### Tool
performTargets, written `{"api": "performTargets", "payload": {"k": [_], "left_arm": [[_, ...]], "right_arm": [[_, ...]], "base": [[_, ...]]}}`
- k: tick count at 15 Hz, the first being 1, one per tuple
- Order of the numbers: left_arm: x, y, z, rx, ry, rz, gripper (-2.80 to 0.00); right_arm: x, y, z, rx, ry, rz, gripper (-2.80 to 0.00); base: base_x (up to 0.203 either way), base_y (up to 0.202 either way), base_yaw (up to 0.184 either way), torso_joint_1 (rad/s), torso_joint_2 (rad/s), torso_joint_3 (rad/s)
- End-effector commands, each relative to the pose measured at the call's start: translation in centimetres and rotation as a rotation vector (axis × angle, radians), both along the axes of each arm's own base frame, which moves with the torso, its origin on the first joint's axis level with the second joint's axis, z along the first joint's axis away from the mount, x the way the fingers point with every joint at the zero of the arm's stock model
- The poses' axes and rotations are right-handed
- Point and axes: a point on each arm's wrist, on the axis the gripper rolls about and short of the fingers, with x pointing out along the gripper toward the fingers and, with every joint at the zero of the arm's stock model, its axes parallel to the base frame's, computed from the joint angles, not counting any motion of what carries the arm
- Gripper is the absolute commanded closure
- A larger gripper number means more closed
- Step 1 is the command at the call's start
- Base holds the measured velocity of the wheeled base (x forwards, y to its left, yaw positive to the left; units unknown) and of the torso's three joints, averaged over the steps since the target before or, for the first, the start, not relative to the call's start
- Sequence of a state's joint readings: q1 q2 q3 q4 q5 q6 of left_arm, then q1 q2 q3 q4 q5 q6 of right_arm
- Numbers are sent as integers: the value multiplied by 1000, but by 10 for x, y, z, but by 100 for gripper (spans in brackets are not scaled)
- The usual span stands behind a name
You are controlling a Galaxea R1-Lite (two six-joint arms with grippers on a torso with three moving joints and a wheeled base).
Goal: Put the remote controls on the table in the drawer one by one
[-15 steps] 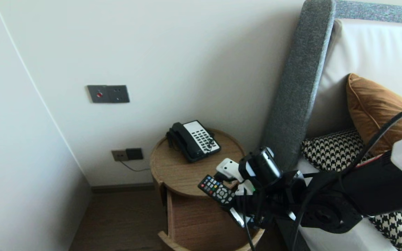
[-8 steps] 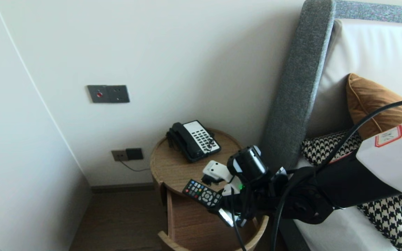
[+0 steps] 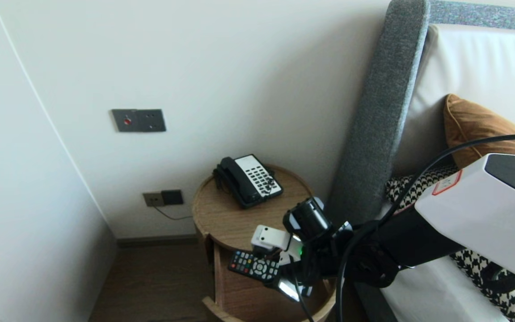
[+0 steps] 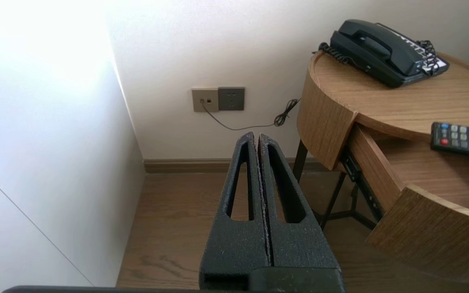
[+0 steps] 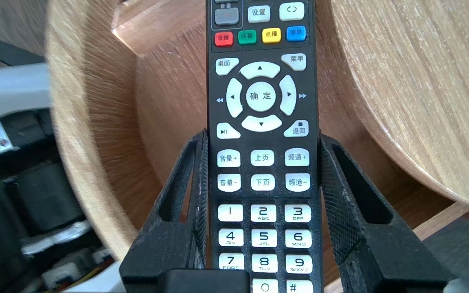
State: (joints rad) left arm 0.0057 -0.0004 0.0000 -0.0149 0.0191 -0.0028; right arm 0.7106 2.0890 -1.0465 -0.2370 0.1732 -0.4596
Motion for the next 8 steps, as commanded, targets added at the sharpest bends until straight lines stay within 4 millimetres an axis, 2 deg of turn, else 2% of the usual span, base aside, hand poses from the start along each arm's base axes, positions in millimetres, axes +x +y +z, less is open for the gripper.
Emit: {"api": "performTargets", "payload": {"k": [1,8], "left_arm": [[0,0,0,0,-2,1,0],[0,0,0,0,-2,1,0]], "right_arm": [[6,1,-9,-17,0,15,0],[8,5,-30,-45,44,60,0]], "base": [[0,0,0,0,0,0],[0,0,0,0,0,0]]}}
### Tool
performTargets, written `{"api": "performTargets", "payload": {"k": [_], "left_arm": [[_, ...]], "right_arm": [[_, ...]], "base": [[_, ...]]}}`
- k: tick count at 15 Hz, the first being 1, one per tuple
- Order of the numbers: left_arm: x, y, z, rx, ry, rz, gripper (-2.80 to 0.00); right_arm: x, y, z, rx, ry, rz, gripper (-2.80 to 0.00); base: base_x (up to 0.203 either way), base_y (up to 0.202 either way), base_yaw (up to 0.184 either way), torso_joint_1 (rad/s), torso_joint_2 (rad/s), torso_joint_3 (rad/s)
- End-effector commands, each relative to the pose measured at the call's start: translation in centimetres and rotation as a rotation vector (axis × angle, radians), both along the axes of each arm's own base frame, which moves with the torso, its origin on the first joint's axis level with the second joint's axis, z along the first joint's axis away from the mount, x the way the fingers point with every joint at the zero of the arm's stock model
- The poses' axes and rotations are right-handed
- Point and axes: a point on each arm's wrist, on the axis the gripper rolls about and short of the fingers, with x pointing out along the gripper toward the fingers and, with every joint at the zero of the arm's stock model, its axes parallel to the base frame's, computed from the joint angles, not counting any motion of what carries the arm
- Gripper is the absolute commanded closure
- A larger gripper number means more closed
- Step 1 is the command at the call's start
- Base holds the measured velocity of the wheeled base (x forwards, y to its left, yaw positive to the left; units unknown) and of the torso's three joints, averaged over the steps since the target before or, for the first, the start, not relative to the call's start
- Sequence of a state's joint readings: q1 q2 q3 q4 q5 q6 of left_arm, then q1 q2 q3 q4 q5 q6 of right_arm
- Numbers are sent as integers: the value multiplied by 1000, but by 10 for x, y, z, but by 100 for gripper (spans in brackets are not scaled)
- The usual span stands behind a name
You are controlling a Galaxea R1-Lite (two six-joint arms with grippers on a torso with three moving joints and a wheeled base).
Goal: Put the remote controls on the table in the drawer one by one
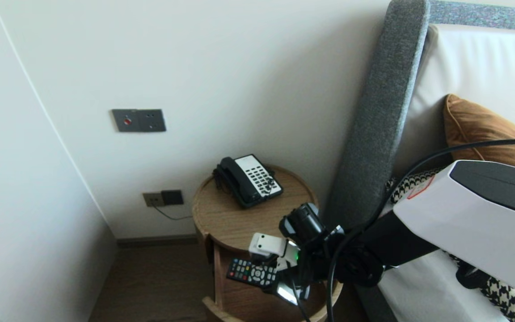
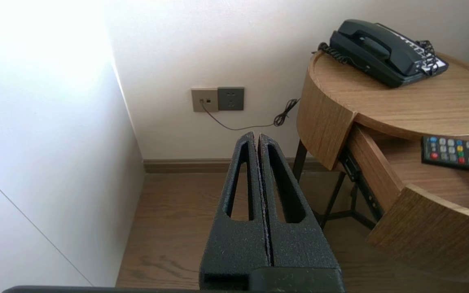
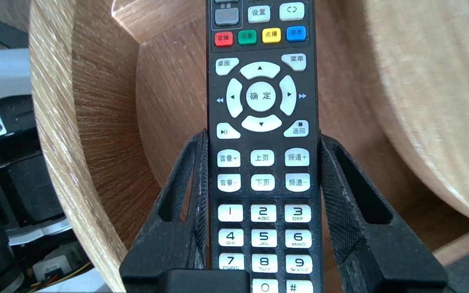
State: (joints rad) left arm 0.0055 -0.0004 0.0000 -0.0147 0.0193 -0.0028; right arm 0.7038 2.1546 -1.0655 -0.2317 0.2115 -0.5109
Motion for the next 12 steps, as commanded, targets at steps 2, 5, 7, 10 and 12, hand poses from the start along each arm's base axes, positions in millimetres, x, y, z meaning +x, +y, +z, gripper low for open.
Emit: {"api": "performTargets", "payload": {"k": [2,5,7,10,12], "left_arm": [[0,0,0,0,-2,1,0],[0,0,0,0,-2,1,0],[0,0,0,0,-2,1,0],[0,0,0,0,-2,1,0],[0,0,0,0,-2,1,0]], "right_arm": [[2,2,-17,-25,29,4,0],[8,6,-28,-36,39,11,0],[14,10,-33,-37,40,12,0],[18,14,-44,-44,50,11,0],[22,17,-53,-52,58,11,0]], "base": [[0,0,0,0,0,0],[0,0,0,0,0,0],[0,0,0,0,0,0],[0,0,0,0,0,0],[0,0,0,0,0,0]]}}
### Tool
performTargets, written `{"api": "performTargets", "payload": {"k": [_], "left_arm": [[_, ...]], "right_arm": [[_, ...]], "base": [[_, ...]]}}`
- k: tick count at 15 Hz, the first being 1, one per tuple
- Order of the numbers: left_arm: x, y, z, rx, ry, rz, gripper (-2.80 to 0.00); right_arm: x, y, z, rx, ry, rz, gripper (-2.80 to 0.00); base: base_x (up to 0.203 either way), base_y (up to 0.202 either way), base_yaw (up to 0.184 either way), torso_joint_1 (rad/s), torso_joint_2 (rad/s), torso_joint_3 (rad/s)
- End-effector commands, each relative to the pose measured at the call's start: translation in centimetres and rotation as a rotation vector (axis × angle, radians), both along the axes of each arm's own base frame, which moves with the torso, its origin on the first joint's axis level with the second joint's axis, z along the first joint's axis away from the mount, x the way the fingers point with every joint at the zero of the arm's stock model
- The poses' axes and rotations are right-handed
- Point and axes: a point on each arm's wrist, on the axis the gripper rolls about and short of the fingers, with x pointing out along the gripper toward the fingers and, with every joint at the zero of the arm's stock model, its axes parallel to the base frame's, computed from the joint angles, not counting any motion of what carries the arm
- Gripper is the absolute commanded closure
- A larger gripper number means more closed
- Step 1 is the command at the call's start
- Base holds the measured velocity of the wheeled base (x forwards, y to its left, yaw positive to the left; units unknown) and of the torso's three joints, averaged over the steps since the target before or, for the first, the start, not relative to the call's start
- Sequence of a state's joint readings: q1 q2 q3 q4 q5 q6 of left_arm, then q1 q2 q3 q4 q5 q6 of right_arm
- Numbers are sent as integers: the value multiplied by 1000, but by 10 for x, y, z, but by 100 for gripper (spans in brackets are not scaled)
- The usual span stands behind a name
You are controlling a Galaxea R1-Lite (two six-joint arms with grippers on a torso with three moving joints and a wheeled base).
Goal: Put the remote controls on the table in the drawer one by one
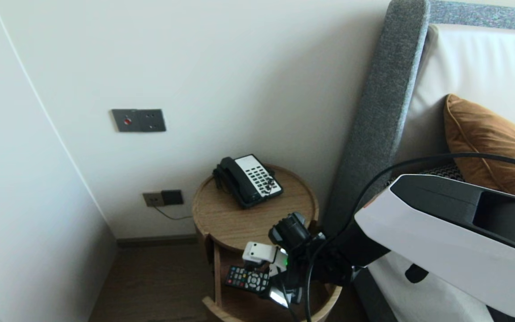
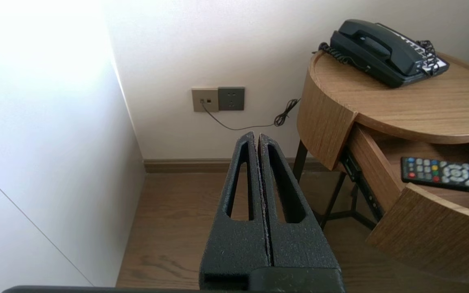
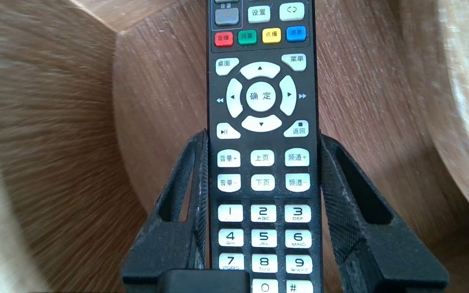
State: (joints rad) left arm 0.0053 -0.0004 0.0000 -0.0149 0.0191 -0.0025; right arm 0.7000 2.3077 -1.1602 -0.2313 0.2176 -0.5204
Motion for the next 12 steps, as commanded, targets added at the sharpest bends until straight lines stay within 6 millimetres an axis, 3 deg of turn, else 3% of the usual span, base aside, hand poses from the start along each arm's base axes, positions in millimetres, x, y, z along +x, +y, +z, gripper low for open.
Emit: {"api": "performTargets", "payload": {"k": [1,12], "left_arm": [[0,0,0,-1,-2,2,0],[0,0,0,-1,-2,2,0]], "right_arm": [[5,4,-16,-14,16,5,0],[20,2,-48,-15,72,-2,0]], "base": [[0,0,0,0,0,0],[0,0,0,0,0,0]]}}
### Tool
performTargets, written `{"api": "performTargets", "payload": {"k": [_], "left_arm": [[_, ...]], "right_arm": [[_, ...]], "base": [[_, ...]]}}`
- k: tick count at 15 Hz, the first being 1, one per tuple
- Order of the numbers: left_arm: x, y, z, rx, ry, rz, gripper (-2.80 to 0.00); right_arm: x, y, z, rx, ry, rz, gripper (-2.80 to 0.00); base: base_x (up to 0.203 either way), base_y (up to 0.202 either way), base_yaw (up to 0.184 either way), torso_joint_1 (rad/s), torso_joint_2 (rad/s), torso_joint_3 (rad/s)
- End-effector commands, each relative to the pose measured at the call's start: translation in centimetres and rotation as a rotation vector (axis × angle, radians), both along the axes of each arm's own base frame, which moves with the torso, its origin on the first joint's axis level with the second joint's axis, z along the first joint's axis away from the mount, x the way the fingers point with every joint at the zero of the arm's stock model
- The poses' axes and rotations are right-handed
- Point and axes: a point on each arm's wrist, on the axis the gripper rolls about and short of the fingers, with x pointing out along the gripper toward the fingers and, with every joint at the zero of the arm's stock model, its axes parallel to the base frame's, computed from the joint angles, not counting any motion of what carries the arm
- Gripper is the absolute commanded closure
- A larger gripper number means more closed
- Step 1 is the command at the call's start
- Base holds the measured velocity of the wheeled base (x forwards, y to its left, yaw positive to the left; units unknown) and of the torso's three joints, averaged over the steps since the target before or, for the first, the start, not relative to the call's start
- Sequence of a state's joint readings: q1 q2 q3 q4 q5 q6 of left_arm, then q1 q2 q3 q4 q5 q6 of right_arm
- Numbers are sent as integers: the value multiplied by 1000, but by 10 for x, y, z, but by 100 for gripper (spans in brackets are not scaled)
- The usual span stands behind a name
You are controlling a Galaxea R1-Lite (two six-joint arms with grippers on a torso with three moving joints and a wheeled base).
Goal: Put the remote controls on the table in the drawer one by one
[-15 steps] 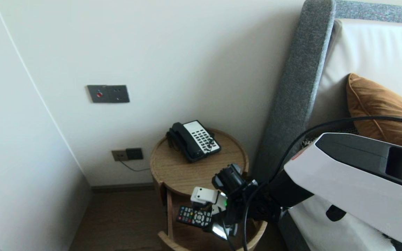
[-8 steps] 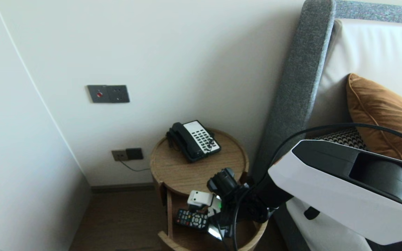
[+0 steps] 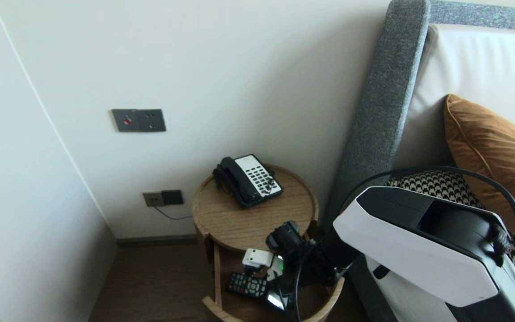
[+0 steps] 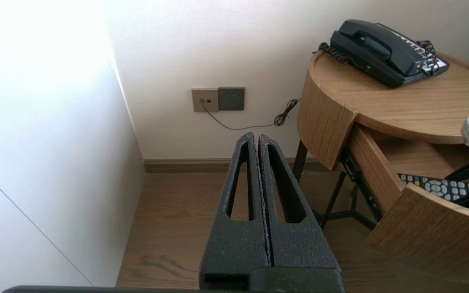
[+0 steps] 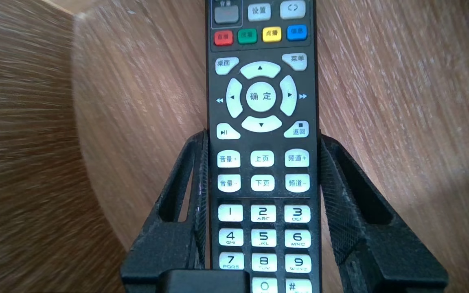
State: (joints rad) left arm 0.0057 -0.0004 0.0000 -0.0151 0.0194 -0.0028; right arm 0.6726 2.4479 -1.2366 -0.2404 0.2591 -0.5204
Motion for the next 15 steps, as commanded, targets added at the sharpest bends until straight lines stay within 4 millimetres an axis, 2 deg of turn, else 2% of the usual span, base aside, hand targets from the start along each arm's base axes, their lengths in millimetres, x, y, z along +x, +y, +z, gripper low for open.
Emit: {"api": "performTargets", "payload": {"k": [1,6,15], "left_arm": [[0,0,0,0,-1,1,0],[0,0,0,0,-1,1,0],[0,0,0,0,-1,1,0]], "right_arm": [[1,-1,-7,-9,9,2,0],[7,-3,-17,-4,23,4,0],[11,-6,-19,40,5,6,0]], "base": [[0,0,0,0,0,0],[0,0,0,0,0,0],[0,0,0,0,0,0]]}}
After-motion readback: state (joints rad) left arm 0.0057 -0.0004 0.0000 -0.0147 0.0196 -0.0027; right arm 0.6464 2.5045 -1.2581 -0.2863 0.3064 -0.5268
